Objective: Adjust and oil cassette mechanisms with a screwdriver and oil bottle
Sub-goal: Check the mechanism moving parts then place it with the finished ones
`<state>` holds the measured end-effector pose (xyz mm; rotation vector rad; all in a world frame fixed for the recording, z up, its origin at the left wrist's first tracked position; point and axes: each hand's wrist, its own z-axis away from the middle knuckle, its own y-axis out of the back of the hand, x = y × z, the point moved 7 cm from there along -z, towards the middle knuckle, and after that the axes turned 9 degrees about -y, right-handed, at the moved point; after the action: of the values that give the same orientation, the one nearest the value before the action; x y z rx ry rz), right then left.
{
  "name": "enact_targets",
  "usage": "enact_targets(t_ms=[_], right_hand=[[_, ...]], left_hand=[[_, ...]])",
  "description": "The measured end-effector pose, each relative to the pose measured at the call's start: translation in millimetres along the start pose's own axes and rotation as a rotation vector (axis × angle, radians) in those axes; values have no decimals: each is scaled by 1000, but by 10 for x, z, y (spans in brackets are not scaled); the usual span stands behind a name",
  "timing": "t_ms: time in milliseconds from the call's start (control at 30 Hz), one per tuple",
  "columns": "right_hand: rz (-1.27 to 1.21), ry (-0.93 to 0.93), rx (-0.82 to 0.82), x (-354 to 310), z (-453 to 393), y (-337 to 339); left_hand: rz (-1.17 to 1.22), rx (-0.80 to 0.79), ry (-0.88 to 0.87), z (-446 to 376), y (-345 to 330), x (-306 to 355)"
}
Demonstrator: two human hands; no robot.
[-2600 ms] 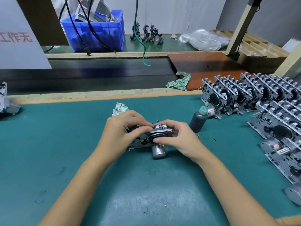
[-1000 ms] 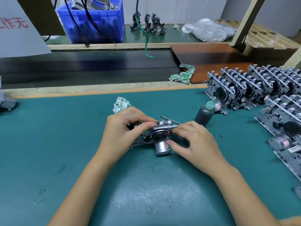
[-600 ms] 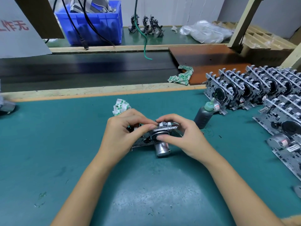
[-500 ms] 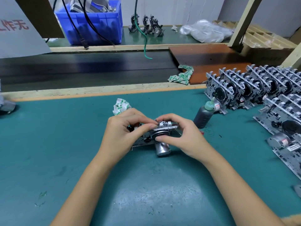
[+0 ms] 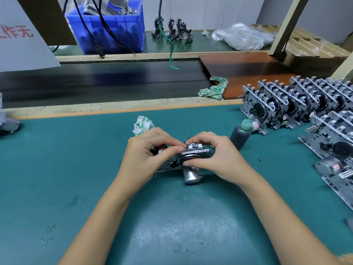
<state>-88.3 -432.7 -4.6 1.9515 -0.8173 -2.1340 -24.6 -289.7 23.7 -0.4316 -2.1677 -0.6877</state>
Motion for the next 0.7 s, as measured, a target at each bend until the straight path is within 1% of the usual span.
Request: enact_targets(t_ms=[233,300,367,467,500,600,633,700], right_hand=[[-24,31,-2,-22,8,-6],[14,40,12,-21,33,-7],[127,68,85,-13,94,44],[384,147,263,11,256,144],[462,150,275,21,292,137],[638,160,234,37,302,88],[666,161,228,39,297,88],[647,136,227,49,298,106]], left_hand=[[4,26,3,26,-2,1],[5,23,2,13,-4,8],[2,22,1,2,-5,7],[8,31,6,10,-12,10],[8,34,8,10,-13,14],[-5,40,4,3,-7,7],[-7,40,1,5,-5,5],[-4,40,-3,16,-10,8]])
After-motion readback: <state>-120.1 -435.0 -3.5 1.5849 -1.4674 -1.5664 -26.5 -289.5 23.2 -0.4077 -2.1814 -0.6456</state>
